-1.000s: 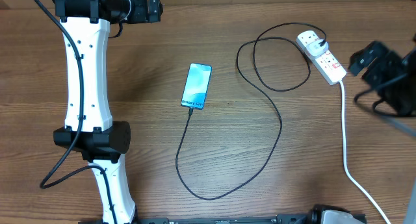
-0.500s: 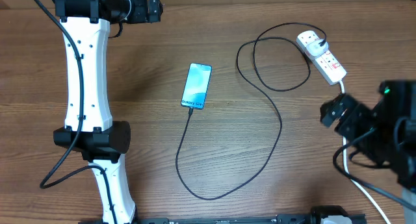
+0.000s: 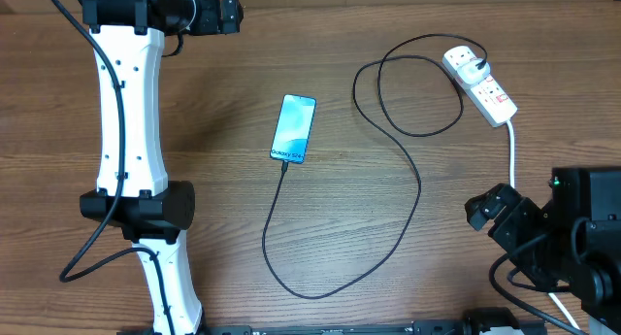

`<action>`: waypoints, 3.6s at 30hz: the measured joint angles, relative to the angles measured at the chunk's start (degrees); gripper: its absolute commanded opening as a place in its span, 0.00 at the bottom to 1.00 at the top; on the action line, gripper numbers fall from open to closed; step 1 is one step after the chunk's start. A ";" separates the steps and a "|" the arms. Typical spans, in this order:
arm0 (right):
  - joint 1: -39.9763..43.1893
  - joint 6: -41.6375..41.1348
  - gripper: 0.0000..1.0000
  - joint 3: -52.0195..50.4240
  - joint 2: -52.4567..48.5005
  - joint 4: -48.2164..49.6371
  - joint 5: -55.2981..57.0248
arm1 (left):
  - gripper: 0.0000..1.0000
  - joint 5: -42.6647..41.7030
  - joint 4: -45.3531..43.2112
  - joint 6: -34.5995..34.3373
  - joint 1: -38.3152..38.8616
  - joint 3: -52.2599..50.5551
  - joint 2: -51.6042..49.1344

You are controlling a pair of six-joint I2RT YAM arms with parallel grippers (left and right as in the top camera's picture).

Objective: Plug charger to phone and switch on socket

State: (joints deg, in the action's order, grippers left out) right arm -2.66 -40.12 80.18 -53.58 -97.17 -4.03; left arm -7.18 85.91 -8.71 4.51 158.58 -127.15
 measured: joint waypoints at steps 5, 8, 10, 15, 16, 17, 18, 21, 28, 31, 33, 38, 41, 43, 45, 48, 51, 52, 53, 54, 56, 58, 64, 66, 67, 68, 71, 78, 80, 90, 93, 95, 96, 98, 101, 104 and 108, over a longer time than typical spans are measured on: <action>0.00 -0.15 1.00 0.00 -0.04 0.00 1.01 | 1.00 0.00 0.00 0.00 0.00 0.00 0.00; 0.00 -0.15 1.00 0.00 -0.04 0.00 3.04 | 1.00 -0.02 0.00 0.00 0.00 0.00 0.00; 0.00 -0.17 1.00 0.00 -0.04 0.00 4.28 | 1.00 0.00 0.00 0.00 0.00 0.00 0.00; 0.00 -0.17 1.00 0.00 -0.04 2.23 5.60 | 1.00 -0.02 0.00 0.00 0.00 0.00 0.00; -0.07 -0.09 1.00 -0.02 -0.04 3.26 5.77 | 1.00 0.00 0.00 0.00 0.00 0.00 0.00; -0.33 0.13 1.00 -0.07 -0.04 4.35 5.92 | 1.00 -0.02 0.00 0.00 0.00 0.00 0.00; -0.81 0.76 1.00 -0.11 -0.04 5.55 6.01 | 1.00 0.00 0.00 0.00 0.00 0.00 0.00; -2.82 4.13 1.00 -1.22 0.46 10.40 6.10 | 1.00 -0.02 0.00 0.00 0.00 0.00 0.00; -4.52 10.71 1.00 -9.84 7.56 21.79 6.19 | 1.00 -0.02 0.00 0.00 0.00 0.00 0.00; -4.57 12.04 1.00 -15.74 12.20 27.65 6.36 | 1.00 0.00 0.00 0.00 0.00 0.00 0.00; -4.72 13.22 1.00 -20.55 15.19 32.63 6.32 | 1.00 0.00 0.00 0.00 0.00 0.00 0.00; -6.14 16.11 1.00 -32.00 21.42 45.24 5.84 | 1.00 0.13 -0.02 0.00 0.00 0.00 0.00; -6.45 16.87 1.00 -38.25 25.46 52.52 5.33 | 1.00 0.17 -0.02 0.00 0.00 0.00 0.00; -6.67 18.21 1.00 -42.40 28.09 58.42 4.59 | 1.00 0.17 -0.02 0.00 0.00 0.00 0.00; -7.23 20.09 1.00 -46.10 30.42 64.19 3.65 | 1.00 0.17 -0.02 0.00 0.00 0.00 0.00; -8.13 22.03 1.00 -51.04 34.27 69.16 2.49 | 1.00 0.17 -0.02 0.00 0.00 0.00 0.00; -8.48 23.26 1.00 -57.07 38.42 74.77 1.90 | 1.00 0.17 -0.02 0.00 0.00 0.00 0.00; -8.61 23.45 1.00 -58.90 39.76 76.35 1.79 | 1.00 0.17 0.00 0.00 0.00 0.00 0.00; -8.63 23.65 1.00 -59.93 40.52 77.18 1.70 | 1.00 0.17 0.00 0.00 0.00 0.00 0.00; -8.63 23.67 1.00 -61.24 41.40 78.64 1.60 | 1.00 0.17 0.00 0.00 0.00 0.00 0.00; -8.63 23.82 1.00 -63.78 43.34 81.11 1.36 | 1.00 0.17 0.00 0.00 0.00 0.00 0.00; -8.63 23.87 1.00 -65.77 44.96 83.32 1.22 | 1.00 0.17 0.00 0.00 0.00 0.00 0.00; -8.63 24.61 1.00 -71.36 49.40 89.26 1.16 | 1.00 0.17 0.00 0.00 0.00 0.00 0.00; -8.63 25.40 1.00 -73.00 50.34 91.56 0.96 | 1.00 0.17 0.00 0.00 0.00 0.00 -0.02; -8.63 25.57 1.00 -73.75 50.90 92.35 0.87 | 1.00 0.17 0.00 0.00 0.00 0.00 0.00; -8.63 25.83 1.00 -74.42 51.43 92.96 0.83 | 1.00 0.17 0.00 0.00 0.00 0.00 0.00; -8.63 26.53 1.00 -76.19 52.70 94.64 0.72 | 1.00 0.17 0.00 0.00 0.00 0.00 0.00; -8.63 29.81 1.00 -79.01 52.78 99.03 -0.22 | 1.00 0.17 0.00 0.00 0.00 0.00 0.00; -8.63 30.23 1.00 -79.12 52.78 99.03 -0.22 | 1.00 0.17 0.00 0.00 0.00 0.00 0.00; -3.67 32.48 1.00 -79.12 52.89 92.37 -0.17 | 1.00 0.17 0.00 0.00 0.00 0.00 0.00; -2.93 34.21 1.00 -79.12 52.89 92.15 0.24 | 1.00 0.17 0.00 0.00 0.00 0.00 0.00; -2.29 35.32 1.00 -79.12 52.89 92.02 0.61 | 1.00 0.17 0.00 0.00 0.00 0.00 0.00; -1.97 35.98 1.00 -79.12 52.89 91.97 0.79 | 1.00 0.17 0.00 0.00 0.00 0.00 0.00; -1.44 37.09 1.00 -79.12 52.89 92.02 1.14 | 1.00 0.17 0.00 0.00 0.00 0.00 0.00; -0.96 38.62 1.00 -79.12 52.89 91.97 1.49 | 1.00 0.17 0.00 0.00 0.20 0.00 0.00; -0.79 39.30 1.00 -79.12 52.89 92.02 1.53 | 1.00 0.17 0.00 0.00 0.44 0.00 0.00; -0.81 39.82 1.00 -79.12 52.89 92.02 1.53 | 1.00 0.17 0.00 0.00 0.63 0.00 0.00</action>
State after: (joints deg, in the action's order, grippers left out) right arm -3.46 -0.30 1.06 -0.69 -5.15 -2.50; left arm -7.01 85.91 -8.71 5.15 158.58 -127.15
